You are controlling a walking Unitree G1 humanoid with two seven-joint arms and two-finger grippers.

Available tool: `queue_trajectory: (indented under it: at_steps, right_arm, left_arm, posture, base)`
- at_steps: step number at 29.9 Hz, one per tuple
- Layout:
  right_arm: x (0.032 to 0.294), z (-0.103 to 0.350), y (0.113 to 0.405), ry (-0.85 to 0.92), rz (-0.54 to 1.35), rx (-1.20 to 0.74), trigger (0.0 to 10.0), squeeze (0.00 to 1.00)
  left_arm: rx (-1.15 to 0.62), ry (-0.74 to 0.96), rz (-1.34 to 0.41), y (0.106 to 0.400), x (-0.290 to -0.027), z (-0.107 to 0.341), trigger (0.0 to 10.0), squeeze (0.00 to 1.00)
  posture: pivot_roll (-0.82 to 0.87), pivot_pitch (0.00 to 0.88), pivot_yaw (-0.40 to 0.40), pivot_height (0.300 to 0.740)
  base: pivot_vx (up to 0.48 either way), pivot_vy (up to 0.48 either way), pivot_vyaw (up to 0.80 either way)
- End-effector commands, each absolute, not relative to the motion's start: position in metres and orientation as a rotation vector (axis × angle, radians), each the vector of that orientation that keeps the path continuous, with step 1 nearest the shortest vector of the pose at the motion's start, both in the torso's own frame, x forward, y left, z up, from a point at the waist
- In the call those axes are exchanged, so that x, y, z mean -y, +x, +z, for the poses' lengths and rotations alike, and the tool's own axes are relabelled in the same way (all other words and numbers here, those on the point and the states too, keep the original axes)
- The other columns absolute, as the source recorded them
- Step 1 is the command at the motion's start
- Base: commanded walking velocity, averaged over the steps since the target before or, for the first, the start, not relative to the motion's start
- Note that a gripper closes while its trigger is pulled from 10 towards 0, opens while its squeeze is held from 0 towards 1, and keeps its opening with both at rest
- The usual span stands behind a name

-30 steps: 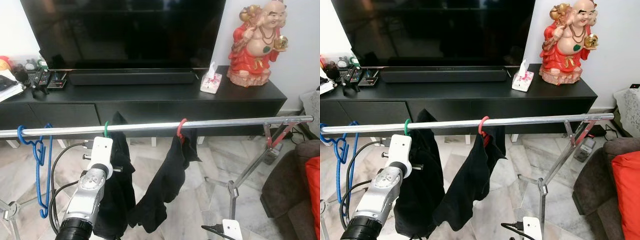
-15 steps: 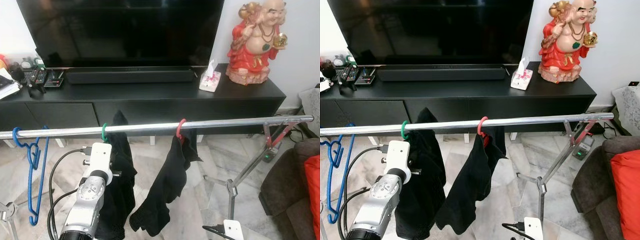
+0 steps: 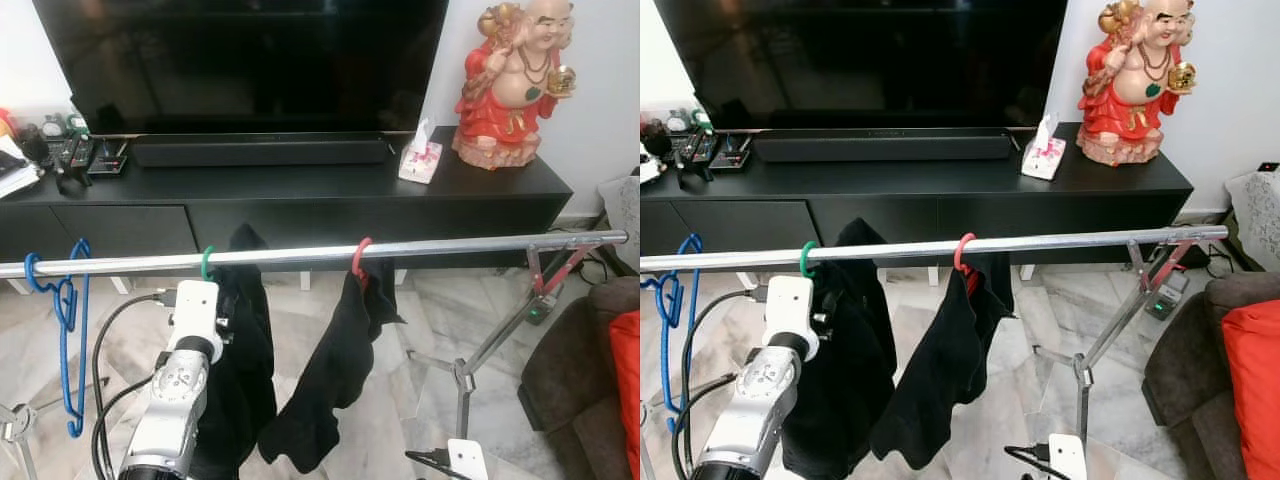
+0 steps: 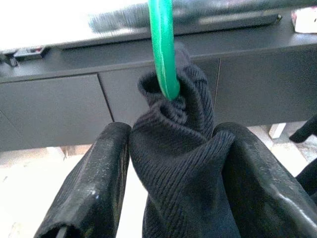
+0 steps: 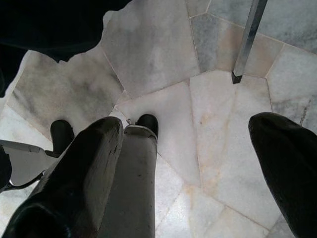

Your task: Hang hanger

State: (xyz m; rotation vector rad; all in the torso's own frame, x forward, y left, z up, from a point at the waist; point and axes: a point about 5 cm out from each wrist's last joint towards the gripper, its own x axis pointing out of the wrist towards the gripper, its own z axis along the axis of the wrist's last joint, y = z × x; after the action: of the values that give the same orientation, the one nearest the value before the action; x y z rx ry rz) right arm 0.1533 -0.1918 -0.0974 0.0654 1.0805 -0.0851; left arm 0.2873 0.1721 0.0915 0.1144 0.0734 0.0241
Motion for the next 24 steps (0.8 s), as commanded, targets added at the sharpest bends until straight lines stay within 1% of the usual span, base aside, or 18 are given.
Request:
queue_trajectory:
  at_steps: [1,5,13,14,15,16,17,23,24]
  right_arm:
    - [0.194,-0.097,0.154,0.07,-0.099,-1.071,10.0,0.0]
    - [0.194,-0.097,0.154,0.071,-0.098,-1.071,10.0,0.0]
    - [0.196,-0.097,0.153,0.067,-0.101,-1.072,10.0,0.0]
    - [0.196,-0.097,0.153,0.065,-0.1,-1.073,10.0,0.0]
    - [0.196,-0.097,0.153,0.063,-0.099,-1.074,10.0,0.0]
    - [0.196,-0.097,0.153,0.062,-0.098,-1.074,10.0,0.0]
    - [0.197,-0.097,0.153,0.061,-0.098,-1.074,10.0,0.0]
    - [0.198,-0.097,0.153,0.059,-0.101,-1.07,10.0,0.0]
    - [0.198,-0.097,0.153,0.06,-0.103,-1.066,10.0,0.0]
  left_arm:
    - [-0.058,0.11,0.019,0.284,-0.172,0.094,10.0,1.0]
    - [-0.053,0.105,0.006,0.279,-0.171,0.095,10.0,1.0]
    - [-0.002,0.079,0.009,0.253,-0.174,0.102,10.0,1.0]
    - [0.007,0.105,0.013,0.249,-0.174,0.102,10.0,0.95]
    - [0.013,0.12,0.013,0.246,-0.174,0.102,10.0,0.65]
    - [0.016,0.13,0.013,0.244,-0.173,0.102,10.0,0.65]
    - [0.02,0.133,0.012,0.241,-0.172,0.103,10.0,0.0]
    - [0.03,0.205,-0.057,0.231,-0.159,0.103,10.0,0.0]
    - [0.023,0.249,-0.079,0.228,-0.155,0.101,10.0,0.0]
  posture:
    - [0.04,0.0,-0.052,0.716]
    - [0.04,0.0,-0.052,0.716]
    - [0.06,0.0,-0.059,0.716]
    - [0.06,0.0,-0.06,0.716]
    - [0.06,0.0,-0.061,0.716]
    - [0.06,0.0,-0.061,0.716]
    - [0.06,0.0,-0.062,0.716]
    - [0.07,0.0,-0.063,0.716]
    - [0.07,0.0,-0.062,0.716]
  base:
    - [0.0,0.0,0.0]
    - [0.0,0.0,0.0]
    - [0.0,0.0,0.0]
    - [0.0,0.0,0.0]
    - [0.0,0.0,0.0]
    - [0.0,0.0,0.0]
    - [0.0,0.0,0.0]
    - [0.0,0.0,0.0]
    - [0.0,0.0,0.0]
